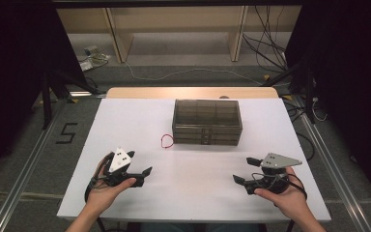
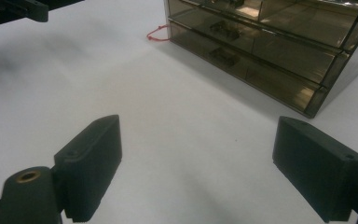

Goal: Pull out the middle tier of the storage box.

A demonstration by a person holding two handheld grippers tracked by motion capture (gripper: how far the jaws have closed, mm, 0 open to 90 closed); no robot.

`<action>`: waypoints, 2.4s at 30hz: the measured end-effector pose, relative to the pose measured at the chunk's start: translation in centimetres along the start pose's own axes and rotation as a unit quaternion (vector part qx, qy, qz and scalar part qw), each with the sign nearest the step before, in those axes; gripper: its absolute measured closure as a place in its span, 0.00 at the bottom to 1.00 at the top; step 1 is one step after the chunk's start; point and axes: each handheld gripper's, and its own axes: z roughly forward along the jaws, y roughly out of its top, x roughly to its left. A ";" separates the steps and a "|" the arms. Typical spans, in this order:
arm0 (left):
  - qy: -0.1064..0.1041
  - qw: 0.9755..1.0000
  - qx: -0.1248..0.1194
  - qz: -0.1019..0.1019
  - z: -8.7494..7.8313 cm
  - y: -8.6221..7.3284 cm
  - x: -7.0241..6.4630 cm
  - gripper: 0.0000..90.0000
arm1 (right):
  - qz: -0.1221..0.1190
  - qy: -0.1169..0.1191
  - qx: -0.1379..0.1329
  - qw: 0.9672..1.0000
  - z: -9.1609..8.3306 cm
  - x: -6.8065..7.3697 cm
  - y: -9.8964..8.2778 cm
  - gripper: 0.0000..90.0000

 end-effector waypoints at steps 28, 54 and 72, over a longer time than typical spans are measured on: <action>-0.008 1.000 0.006 0.025 0.2 0.2 -0.9 0.19 | -0.251 -0.158 0.049 0.954 9.0 2.2 5.0 0.45; -0.013 0.999 0.006 0.032 0.3 0.1 -1.1 0.19 | -0.374 -0.233 0.089 0.893 14.7 3.7 5.1 0.63; -0.017 0.999 0.007 0.043 0.3 0.1 -1.2 0.19 | -0.454 -0.289 0.130 0.833 17.0 4.9 5.1 0.72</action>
